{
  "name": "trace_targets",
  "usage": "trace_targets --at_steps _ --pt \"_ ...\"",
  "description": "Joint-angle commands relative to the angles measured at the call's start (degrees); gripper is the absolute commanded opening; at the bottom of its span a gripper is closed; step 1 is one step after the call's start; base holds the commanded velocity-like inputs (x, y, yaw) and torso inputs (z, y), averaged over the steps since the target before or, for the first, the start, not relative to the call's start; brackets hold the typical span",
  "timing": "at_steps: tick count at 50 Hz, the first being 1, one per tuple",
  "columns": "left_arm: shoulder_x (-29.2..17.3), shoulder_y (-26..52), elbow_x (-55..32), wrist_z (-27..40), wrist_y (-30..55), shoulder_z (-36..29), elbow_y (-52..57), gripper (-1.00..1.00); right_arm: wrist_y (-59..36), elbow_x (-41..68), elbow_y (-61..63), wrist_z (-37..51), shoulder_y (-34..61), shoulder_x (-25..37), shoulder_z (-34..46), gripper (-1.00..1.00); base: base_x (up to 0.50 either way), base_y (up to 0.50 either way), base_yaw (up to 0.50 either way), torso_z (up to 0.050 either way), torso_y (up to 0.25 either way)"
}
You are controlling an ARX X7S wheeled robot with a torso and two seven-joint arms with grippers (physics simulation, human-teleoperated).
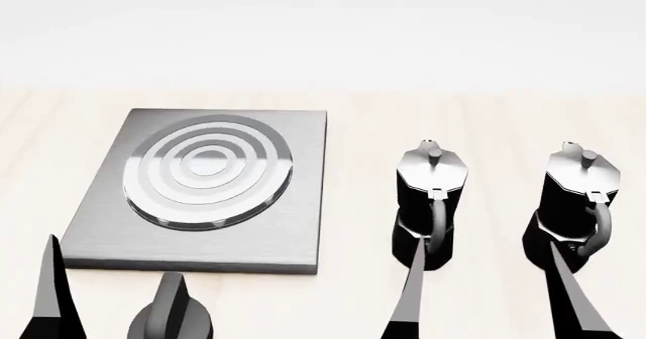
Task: Turn off the stove.
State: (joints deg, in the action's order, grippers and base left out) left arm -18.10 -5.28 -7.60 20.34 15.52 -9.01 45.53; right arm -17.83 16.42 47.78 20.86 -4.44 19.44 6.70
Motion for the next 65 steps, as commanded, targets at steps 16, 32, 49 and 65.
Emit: trace_targets --at_steps 16,32,49,65 --pt "-0.73 0.11 0.03 0.62 -0.53 -0.75 -0.79 1.00 0.62 0.29 -0.39 0.55 -0.14 0.68 0.65 1.00 0.00 0.00 0.00 0.000 -0.074" --pt "-1.09 -0.07 -0.30 1.09 -0.70 -0.85 -0.67 1.00 1.14 0.43 -0.54 0.78 -0.36 1.06 1.07 1.00 0.00 0.00 0.00 0.000 -0.107" --pt "-1.45 0.07 -0.52 1.48 -0.57 -1.22 -0.71 1.00 1.07 0.55 -0.13 1.34 -0.20 1.38 1.55 1.00 0.00 0.00 0.00 0.000 -0.107" --pt "-1.81 -0.03 -0.66 1.90 -0.59 -1.50 -0.38 1.00 1.31 1.31 0.06 1.61 -0.34 1.83 1.34 1.00 0.00 0.00 0.00 0.000 -0.107"
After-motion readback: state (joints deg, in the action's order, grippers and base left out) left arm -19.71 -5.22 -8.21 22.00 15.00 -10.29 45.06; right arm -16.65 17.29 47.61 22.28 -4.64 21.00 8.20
